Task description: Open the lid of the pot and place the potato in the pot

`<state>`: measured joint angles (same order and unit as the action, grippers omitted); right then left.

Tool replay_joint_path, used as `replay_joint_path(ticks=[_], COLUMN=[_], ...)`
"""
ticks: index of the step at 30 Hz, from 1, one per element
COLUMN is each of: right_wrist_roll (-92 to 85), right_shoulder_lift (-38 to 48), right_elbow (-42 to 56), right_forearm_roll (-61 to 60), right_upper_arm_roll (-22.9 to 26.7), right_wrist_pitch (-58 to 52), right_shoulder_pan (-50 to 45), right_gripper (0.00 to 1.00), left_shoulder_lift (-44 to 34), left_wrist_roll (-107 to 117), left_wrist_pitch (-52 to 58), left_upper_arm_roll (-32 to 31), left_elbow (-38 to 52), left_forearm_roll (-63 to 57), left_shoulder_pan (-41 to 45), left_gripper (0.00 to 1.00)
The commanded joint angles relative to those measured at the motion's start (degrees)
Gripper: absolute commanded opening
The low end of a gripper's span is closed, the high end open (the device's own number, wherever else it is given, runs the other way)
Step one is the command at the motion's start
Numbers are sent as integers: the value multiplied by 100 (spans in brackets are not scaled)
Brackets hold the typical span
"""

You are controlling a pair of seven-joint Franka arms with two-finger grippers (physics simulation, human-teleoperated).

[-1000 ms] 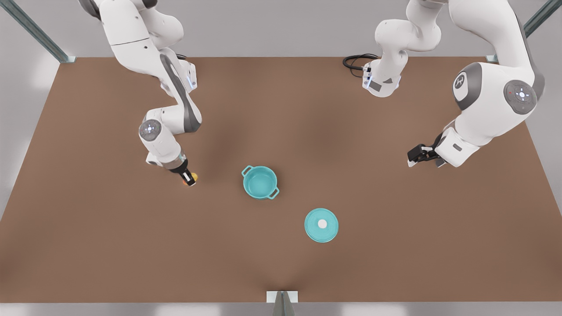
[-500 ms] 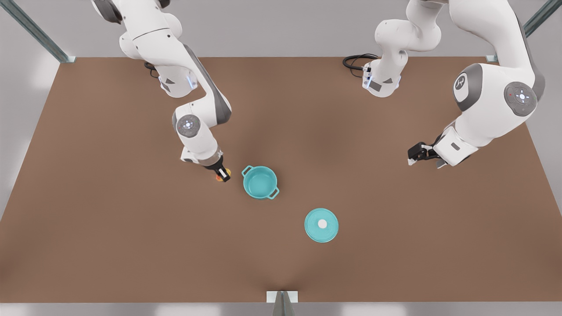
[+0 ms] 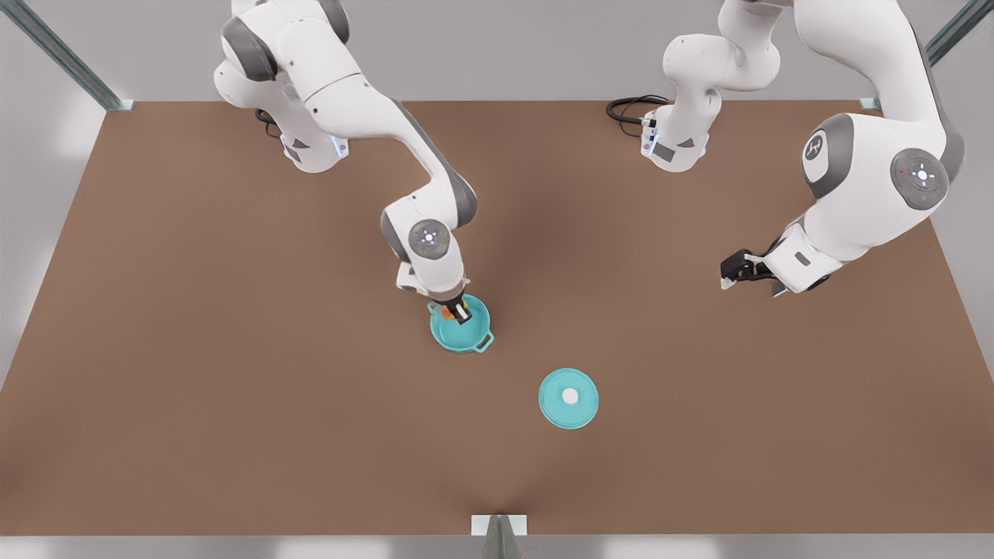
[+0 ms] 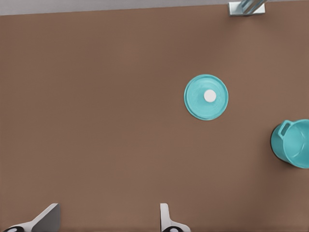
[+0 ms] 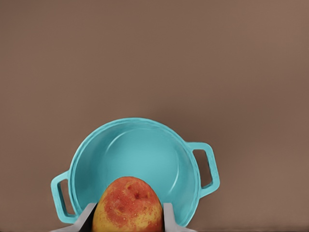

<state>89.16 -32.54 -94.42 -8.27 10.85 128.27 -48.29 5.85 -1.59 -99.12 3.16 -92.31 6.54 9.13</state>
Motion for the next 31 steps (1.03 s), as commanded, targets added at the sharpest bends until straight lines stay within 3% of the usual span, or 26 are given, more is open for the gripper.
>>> replay_joint_path(ticks=[1,10,11,15,18,21,22,24,28,31], right_wrist_roll=[1658,1675,1631,1649,1018,-3964,-6135,-8264,-8406,-7817], right_shoulder_lift=[-173,-604,-604,-437,617,1690,1699,1699,1620,1242], right_elbow=[179,240,267,275,126,56,354,583,908,1488], right_forearm_roll=[1,53,71,71,484,976,959,810,563,581], right_upper_arm_roll=[23,137,146,181,585,638,673,673,585,40], right_wrist_pitch=[-214,-109,-109,-188,-1005,-2323,-2771,-2939,-3150,-3528], right_shoulder_pan=[-75,-75,-75,-75,74,1637,2420,3659,3968,3696], right_gripper=[50,54,100,100,100,100,100,100,100,100], left_shoulder_lift=[-5,21,21,30,-22,-31,-31,13,13,30], left_wrist_roll=[-175,-157,-157,-157,-184,-149,-122,-140,-184,-175], left_wrist_pitch=[7,7,15,16,16,16,16,-11,-46,-55], left_upper_arm_roll=[0,0,0,0,9,9,18,9,18,18], left_elbow=[-6,3,3,3,3,20,29,161,152,152], left_forearm_roll=[-4,-4,-4,-4,-13,-4,40,5,-4,-4], left_shoulder_pan=[1,1,1,1,1,1,1,1,-8,-8], left_gripper=[100,100,100,100,100,100,100,100,100,100])
